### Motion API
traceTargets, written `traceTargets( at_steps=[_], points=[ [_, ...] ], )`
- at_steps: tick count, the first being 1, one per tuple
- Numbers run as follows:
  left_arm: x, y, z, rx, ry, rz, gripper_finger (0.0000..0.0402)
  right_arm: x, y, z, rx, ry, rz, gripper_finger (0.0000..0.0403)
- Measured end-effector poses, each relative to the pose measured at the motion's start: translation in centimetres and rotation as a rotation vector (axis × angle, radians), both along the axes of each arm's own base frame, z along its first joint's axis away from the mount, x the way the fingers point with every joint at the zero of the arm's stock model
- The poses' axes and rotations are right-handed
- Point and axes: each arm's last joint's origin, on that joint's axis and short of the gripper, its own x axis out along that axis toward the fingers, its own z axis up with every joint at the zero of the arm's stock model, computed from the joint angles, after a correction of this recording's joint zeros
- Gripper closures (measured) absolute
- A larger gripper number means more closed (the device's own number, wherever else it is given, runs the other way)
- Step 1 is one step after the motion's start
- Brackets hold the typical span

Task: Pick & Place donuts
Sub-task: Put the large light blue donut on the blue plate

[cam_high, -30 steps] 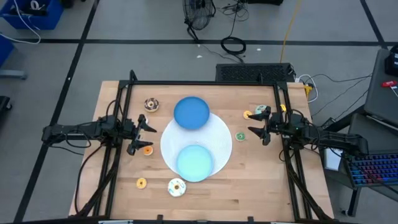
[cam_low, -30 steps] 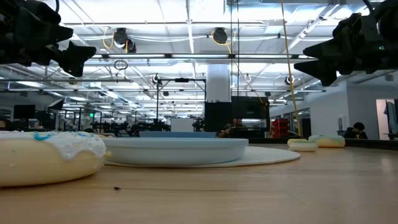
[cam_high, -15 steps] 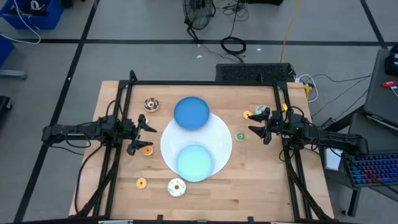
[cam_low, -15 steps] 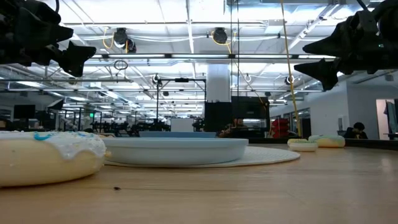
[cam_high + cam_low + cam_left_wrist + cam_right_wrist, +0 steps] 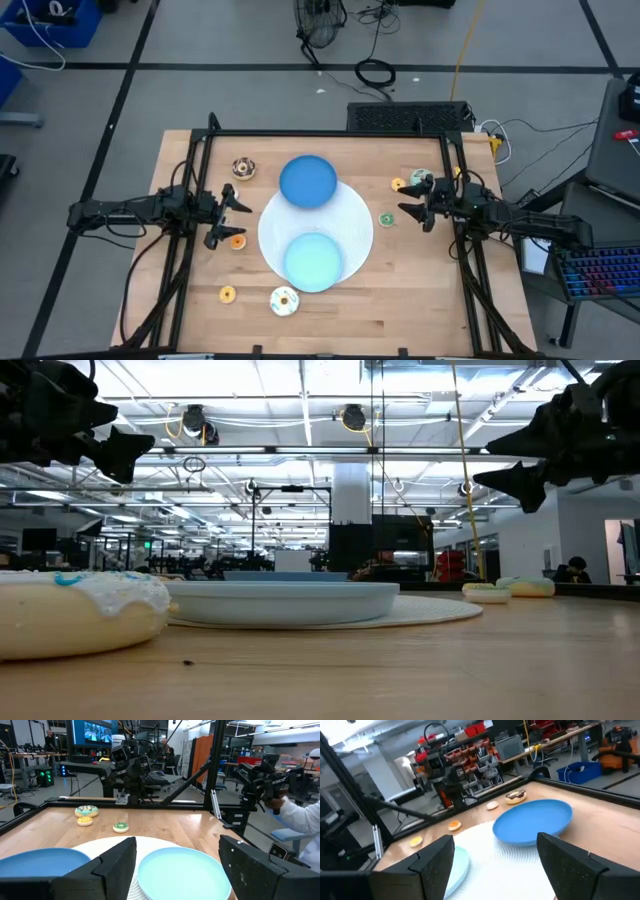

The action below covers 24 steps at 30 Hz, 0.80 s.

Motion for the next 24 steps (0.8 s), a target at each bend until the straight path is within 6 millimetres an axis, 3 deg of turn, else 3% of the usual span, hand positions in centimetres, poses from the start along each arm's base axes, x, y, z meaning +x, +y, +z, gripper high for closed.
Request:
traceTargets(
  at_steps=[2,4,8,11,13,17,24],
  points=[
    [0.0,0.0,0.0,0.0,0.0,0.0,0.0124,0.0,-0.3,0.2,0.046,-0.013,-0.095,0.0133],
    [0.0,0.0,0.0,0.0,0.0,0.0,0.0127,-0.2,-0.7,0.1,0.083,0.176,-0.194,0.0133],
    [0.0,0.0,0.0,0.0,0.0,0.0,0.0127,-0.1,-1.7,4.8,0.114,0.44,-0.446,0.0133],
    [0.0,0.0,0.0,0.0,0.002,0.0,0.0123,0.8,-2.7,5.6,0.176,0.762,-0.526,0.0133],
    [0.0,0.0,0.0,0.0,0.002,0.0,0.0122,2.1,-3.8,6.8,0.22,0.882,-0.55,0.0133],
    [0.0,0.0,0.0,0.0,0.002,0.0,0.0125,4.1,-6.3,5.3,0.3,1.203,-0.548,0.0133],
    [0.0,0.0,0.0,0.0,0.003,0.004,0.0122,6.1,-9.8,2.5,0.366,1.37,-0.529,0.0133]
  ],
)
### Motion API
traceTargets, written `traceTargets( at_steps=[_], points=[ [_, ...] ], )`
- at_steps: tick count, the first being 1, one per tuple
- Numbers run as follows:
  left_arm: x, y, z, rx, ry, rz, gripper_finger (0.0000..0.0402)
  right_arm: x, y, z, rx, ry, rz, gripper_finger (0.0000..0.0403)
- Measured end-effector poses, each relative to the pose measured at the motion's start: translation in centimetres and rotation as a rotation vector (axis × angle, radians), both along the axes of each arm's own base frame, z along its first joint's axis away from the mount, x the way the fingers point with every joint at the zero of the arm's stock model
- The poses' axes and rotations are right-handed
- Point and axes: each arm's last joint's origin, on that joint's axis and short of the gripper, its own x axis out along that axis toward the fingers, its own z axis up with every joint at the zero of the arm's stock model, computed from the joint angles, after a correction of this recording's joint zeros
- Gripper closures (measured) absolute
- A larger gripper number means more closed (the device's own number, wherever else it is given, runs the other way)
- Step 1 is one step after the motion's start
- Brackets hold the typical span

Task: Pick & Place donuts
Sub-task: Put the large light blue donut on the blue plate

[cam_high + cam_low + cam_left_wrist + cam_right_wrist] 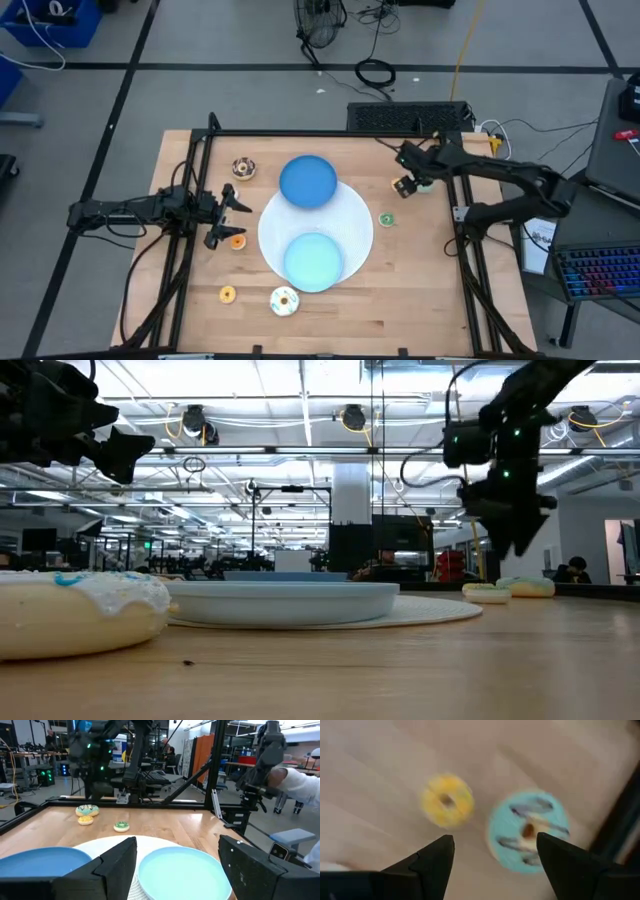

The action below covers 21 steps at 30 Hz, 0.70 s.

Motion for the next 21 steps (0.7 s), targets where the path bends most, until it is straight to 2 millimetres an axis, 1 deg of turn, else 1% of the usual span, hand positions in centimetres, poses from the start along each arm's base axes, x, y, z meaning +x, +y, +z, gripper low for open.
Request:
traceTargets(
  at_steps=[3,5,10,15,21],
  points=[
    [0.0,0.0,0.0,0.0,0.0,0.002,0.0119,0.2,-1.2,-0.9,0.006,0.021,-0.022,0.0133],
    [0.0,0.0,0.0,0.0,-0.001,0.003,0.012,0.2,-1.7,-1.6,0.029,0.046,-0.032,0.0133],
    [0.0,0.0,0.0,0.0,0.0,0.003,0.0123,0.1,-2.7,-2.5,0.041,0.066,-0.056,0.0133],
    [0.0,0.0,0.0,0.0,0.0,0.003,0.0118,0.1,-2.8,-2.9,0.057,0.081,-0.064,0.0133],
    [0.0,0.0,0.0,0.0,0.0,0.003,0.0121,-0.7,-2.1,-4.1,0.09,0.116,-0.083,0.0133]
  ],
)
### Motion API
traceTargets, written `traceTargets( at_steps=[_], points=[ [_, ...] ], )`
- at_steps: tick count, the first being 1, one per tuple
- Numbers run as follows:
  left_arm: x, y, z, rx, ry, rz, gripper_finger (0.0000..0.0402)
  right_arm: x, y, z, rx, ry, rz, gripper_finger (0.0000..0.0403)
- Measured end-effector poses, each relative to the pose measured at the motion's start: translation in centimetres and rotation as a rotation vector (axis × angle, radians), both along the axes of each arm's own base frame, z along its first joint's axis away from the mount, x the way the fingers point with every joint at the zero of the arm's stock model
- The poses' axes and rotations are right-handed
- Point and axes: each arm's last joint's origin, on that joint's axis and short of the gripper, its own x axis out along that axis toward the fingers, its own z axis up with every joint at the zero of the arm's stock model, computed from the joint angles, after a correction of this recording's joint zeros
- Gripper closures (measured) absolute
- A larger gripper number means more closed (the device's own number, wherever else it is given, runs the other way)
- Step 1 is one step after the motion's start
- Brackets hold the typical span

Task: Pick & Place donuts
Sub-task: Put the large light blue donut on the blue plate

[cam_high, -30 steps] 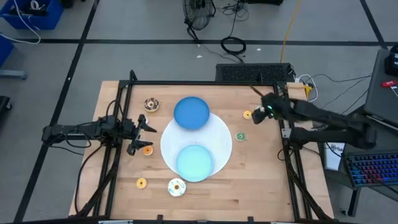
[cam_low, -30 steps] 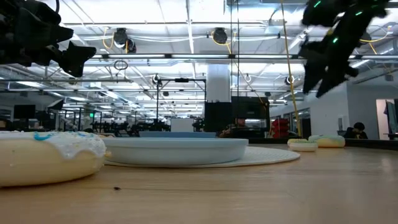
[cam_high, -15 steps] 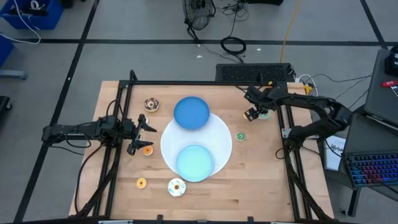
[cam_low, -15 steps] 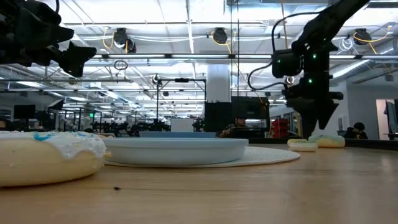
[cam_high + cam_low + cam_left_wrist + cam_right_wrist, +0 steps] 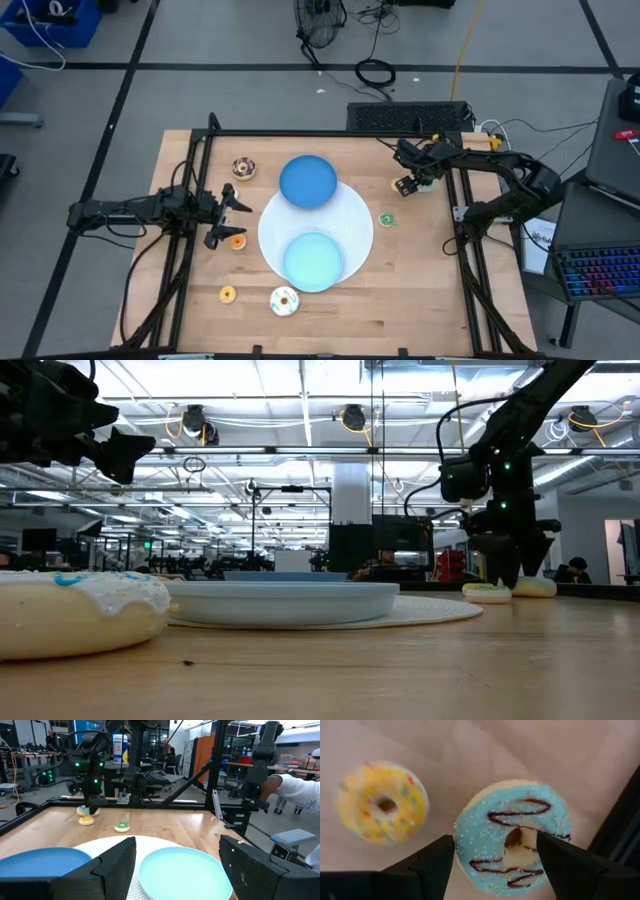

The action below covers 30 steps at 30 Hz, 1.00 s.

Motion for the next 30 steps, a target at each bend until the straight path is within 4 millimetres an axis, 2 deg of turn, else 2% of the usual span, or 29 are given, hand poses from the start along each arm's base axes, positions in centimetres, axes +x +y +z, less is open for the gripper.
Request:
traceTargets(
  at_steps=[8,12,21,27,30],
  points=[
    [0.0,0.0,0.0,0.0,0.0,0.0,0.0124,-0.6,0.5,-1.0,0.013,0.02,0.001,0.0134],
    [0.0,0.0,0.0,0.0,0.0,0.0,0.0119,-0.5,0.5,-1.0,0.007,0.012,0.017,0.0154],
    [0.0,0.0,0.0,0.0,0.0,0.0,0.0127,-0.7,0.6,0.0,-0.02,-0.031,0.033,0.0277],
    [0.0,0.0,0.0,0.0,0.0,0.001,0.0121,-1.0,0.9,1.5,-0.085,-0.1,0.057,0.0364],
    [0.0,0.0,0.0,0.0,0.0,0.0,0.0119,-1.0,0.9,2.8,-0.142,-0.162,0.075,0.0391]
  ],
)
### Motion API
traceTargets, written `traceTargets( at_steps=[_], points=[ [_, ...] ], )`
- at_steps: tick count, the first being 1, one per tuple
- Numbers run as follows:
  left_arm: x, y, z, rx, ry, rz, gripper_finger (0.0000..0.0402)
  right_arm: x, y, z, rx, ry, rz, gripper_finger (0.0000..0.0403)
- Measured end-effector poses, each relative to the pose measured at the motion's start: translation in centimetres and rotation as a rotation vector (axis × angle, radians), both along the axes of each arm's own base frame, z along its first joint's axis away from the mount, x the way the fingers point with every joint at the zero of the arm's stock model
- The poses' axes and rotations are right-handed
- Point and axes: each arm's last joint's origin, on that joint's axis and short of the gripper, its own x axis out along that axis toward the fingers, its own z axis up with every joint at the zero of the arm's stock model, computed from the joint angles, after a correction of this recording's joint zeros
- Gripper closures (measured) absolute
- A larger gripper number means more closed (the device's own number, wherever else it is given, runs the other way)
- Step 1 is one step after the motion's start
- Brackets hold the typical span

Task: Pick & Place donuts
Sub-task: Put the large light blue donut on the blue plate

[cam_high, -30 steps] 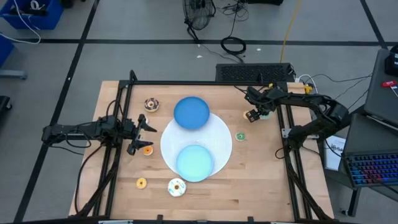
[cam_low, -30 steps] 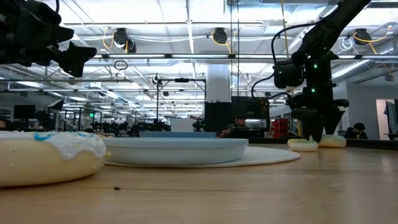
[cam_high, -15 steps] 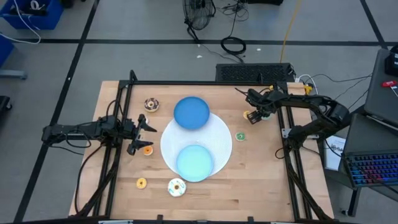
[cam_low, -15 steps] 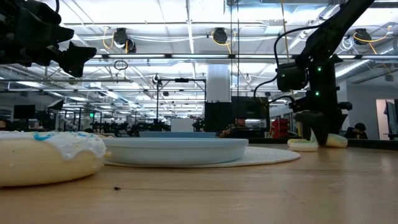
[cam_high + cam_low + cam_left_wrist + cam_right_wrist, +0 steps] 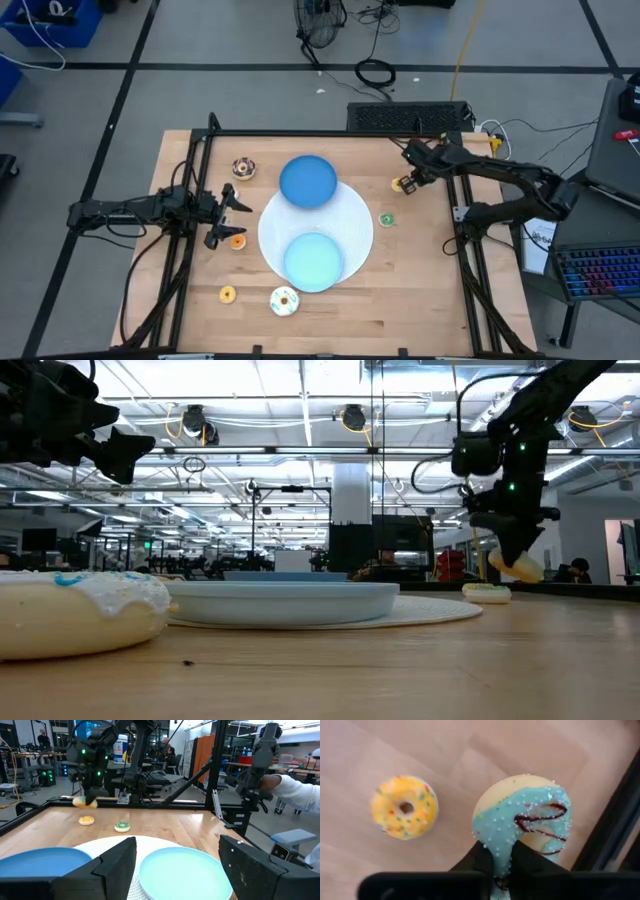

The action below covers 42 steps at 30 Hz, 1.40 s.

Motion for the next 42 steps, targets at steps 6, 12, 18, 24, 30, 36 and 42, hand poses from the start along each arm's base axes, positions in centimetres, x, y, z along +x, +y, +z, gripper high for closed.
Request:
traceTargets(
  at_steps=[6,12,18,24,30,36,42],
  points=[
    [0.0,0.0,0.0,0.0,0.0,0.0,0.0119,1.5,0.0,3.4,-0.08,-0.296,0.118,0.0381],
    [0.0,0.0,0.0,0.0,0.0,0.001,0.0122,5.2,1.0,7.5,-0.166,-0.607,0.369,0.0393],
    [0.0,0.0,0.0,0.0,0.0,0.001,0.0117,10.1,2.7,12.3,-0.251,-0.714,0.584,0.0394],
    [0.0,0.0,0.0,0.0,0.0,0.001,0.0123,15.9,4.0,16.3,-0.31,-0.674,0.748,0.0394],
    [0.0,0.0,0.0,0.0,0.0,0.001,0.0128,21.7,5.1,17.4,-0.365,-0.536,0.879,0.0394],
    [0.0,0.0,0.0,0.0,0.0,0.001,0.0121,25.6,5.7,14.8,-0.4,-0.347,0.961,0.0394],
    [0.0,0.0,0.0,0.0,-0.001,0.001,0.0128,26.8,5.7,12.0,-0.363,-0.229,1.001,0.0394]
  ],
)
